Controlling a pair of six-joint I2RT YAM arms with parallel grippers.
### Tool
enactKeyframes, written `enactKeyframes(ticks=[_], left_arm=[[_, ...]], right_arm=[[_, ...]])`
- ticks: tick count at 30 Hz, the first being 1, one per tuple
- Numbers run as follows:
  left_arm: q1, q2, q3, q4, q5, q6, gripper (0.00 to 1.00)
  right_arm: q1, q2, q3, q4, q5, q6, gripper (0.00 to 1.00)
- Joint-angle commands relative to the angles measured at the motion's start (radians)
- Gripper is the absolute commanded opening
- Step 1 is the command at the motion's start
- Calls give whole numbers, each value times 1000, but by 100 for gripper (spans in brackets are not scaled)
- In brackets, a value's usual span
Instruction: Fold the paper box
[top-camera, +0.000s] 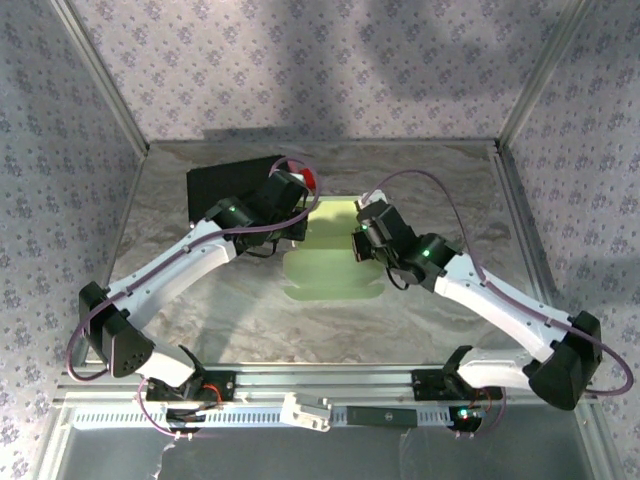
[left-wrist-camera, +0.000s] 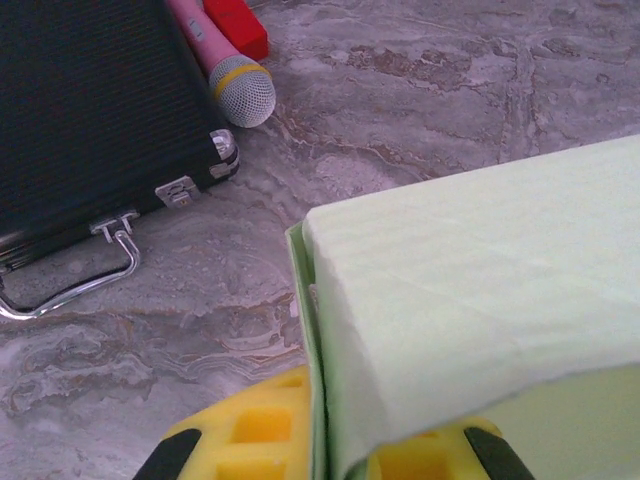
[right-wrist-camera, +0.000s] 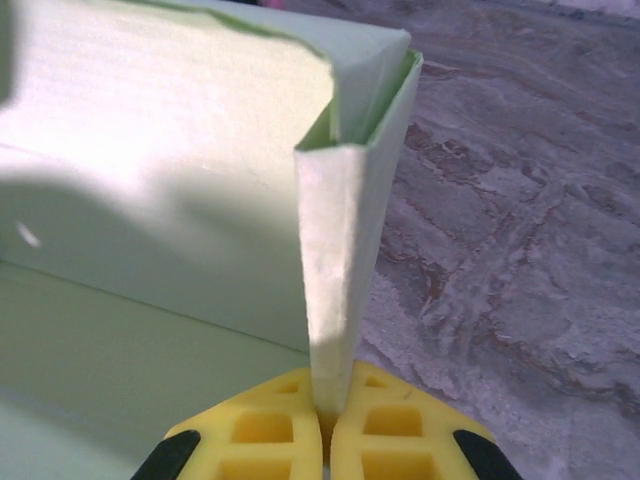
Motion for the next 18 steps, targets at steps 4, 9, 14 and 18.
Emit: enactKeyframes(ticks=[4,9,14,18], left_arm=[[-25,6,56,34,54,2,0],[-25,3,55,30,49,2,0],[-25,-1,49,35,50,3,0],[-25,-10,33,64,78,10,7]], right_arm=[[91,66,74,-76,201,94,0],[129,113,148,-147,286,155,0],[143,111,167,-163,277,171,0],[142,87,154,-161,232,169,0]])
